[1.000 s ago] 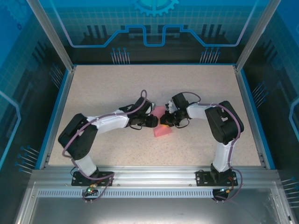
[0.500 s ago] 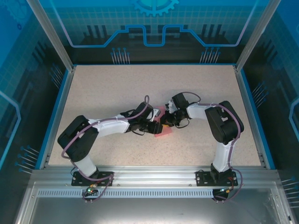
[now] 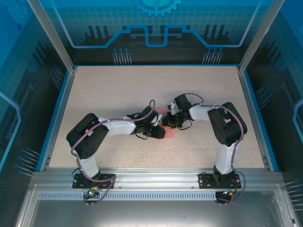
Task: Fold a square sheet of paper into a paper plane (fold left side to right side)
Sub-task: Fold the triangle a second time at the center of the table.
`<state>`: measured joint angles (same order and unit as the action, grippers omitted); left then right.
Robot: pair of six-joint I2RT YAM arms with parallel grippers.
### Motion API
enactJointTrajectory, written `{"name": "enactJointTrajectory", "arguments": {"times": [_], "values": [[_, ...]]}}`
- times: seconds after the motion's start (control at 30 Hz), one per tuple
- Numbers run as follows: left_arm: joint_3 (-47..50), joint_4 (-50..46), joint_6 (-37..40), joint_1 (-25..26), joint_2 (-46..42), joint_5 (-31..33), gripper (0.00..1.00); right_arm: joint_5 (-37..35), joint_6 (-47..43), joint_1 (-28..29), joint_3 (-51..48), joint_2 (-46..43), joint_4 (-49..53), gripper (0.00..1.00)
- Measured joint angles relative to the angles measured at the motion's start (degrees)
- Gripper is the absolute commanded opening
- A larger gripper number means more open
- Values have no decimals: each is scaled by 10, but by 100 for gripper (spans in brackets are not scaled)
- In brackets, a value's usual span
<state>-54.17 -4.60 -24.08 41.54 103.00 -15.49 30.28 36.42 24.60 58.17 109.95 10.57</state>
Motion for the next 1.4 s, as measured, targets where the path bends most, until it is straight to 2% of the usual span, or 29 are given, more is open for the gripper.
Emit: {"name": "enactJointTrajectory", "arguments": {"times": [0.57,0.87,1.4], "values": [[4,7,0,9,9,9,28,11,-21,3,-22,-47,33,8],[4,6,0,11,9,20,26,11,-19,20,-23,-34,31,8],[5,5,0,16,9,37,25,-18,-54,10,-2,-21,61,9]]}}
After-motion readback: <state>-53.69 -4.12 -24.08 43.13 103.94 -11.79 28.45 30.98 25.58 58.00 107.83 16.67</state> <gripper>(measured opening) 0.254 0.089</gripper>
